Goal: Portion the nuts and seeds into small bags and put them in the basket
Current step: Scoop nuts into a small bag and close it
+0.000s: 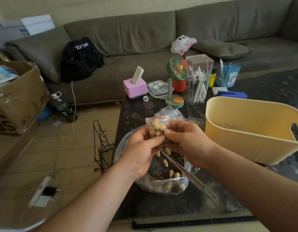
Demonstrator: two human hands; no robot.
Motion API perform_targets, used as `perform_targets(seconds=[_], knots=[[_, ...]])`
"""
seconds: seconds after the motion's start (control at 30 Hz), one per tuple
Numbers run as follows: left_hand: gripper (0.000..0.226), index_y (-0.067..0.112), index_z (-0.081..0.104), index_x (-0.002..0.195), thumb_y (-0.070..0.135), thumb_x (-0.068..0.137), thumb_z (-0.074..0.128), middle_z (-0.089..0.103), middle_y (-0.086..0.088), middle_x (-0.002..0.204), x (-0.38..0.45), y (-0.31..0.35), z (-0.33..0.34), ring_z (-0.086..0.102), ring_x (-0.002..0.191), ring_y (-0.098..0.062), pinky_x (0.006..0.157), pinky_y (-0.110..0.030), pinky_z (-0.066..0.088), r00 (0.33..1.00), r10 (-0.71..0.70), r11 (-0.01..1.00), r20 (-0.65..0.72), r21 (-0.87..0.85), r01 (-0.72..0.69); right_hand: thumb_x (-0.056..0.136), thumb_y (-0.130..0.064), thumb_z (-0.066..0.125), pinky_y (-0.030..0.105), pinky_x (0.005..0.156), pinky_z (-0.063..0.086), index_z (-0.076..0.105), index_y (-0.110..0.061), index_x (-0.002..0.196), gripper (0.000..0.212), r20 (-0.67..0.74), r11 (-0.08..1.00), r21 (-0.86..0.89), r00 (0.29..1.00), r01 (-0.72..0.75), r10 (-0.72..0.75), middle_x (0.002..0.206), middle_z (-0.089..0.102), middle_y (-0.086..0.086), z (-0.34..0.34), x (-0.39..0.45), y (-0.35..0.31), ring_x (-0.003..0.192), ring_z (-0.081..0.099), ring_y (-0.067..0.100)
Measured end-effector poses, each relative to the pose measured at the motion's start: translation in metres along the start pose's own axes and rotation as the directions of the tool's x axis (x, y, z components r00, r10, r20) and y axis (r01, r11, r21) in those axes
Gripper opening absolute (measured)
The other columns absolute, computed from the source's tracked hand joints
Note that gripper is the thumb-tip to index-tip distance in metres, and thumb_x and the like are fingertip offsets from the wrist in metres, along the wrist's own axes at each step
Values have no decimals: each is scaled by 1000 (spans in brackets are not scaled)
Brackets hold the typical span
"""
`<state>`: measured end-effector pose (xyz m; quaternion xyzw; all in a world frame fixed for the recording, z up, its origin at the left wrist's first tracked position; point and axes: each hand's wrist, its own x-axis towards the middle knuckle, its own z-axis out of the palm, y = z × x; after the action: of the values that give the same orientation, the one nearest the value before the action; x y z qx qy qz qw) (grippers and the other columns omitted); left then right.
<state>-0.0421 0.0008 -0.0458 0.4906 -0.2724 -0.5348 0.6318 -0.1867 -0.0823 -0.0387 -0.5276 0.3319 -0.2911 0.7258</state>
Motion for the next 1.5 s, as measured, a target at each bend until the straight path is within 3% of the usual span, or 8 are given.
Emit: perform_targets(seconds=[0.1,0.2,0.33,0.47,0.6,0.87,1.33,1.5], knots=[[29,13,74,114,-7,96,62,77,-9,108,0,1,-4,72,103,-24,95,-40,55,1000,4,1000,10,15,-4,104,-11,63,31,74,60,73,-11,110,12,-52,996,-81,998,-41,37,88,72,4,3,-1,1,76,69,12],[33,14,69,128,-1,98,67,78,-9,121,1,0,-4,73,114,-27,102,-47,56,998,43,998,-35,54,-41,103,-6,62,41,84,64,71,-12,116,17,-37,999,-54,999,2,-4,101,71,13,5,-1,0,89,72,21],[32,22,68,127,3,101,66,79,-3,119,1,4,-2,74,115,-27,84,-43,62,993,57,997,-103,52,-51,98,0,66,50,97,60,70,-9,119,23,26,1000,-1,999,28,-28,108,70,15,5,-3,-2,99,72,28],[25,27,73,120,11,101,69,79,-1,116,-3,5,0,73,113,-26,74,-37,60,998,1,995,-59,99,5,99,-19,69,42,89,63,74,-12,111,15,41,999,-11,999,31,-31,103,78,10,6,-4,-4,97,76,24],[26,27,74,119,11,102,64,77,-10,118,-2,5,-2,72,115,-37,79,-44,59,1000,-21,995,-21,100,23,100,-9,67,44,82,64,73,-4,105,9,-51,997,-39,996,73,-75,95,77,14,4,1,-4,87,74,27],[22,29,70,123,25,102,67,77,1,121,-2,4,0,71,121,-31,92,-63,62,994,57,994,-92,97,-48,95,-7,72,50,88,64,71,-8,119,24,3,995,5,995,98,-98,115,74,18,5,-2,-6,104,75,36],[16,19,75,112,25,106,61,71,-17,130,-2,4,2,65,125,-47,92,-71,58,996,-7,999,-89,-49,3,98,-13,71,32,72,60,71,-9,105,8,-37,990,-71,991,124,-127,94,73,7,7,0,-5,85,73,21],[16,25,81,108,33,100,69,75,-11,126,-4,7,5,67,123,-36,93,-60,62,991,-46,999,-127,7,48,102,-19,67,31,73,60,72,-9,96,13,-87,987,-80,986,137,-143,85,75,6,6,3,-7,82,74,18]])
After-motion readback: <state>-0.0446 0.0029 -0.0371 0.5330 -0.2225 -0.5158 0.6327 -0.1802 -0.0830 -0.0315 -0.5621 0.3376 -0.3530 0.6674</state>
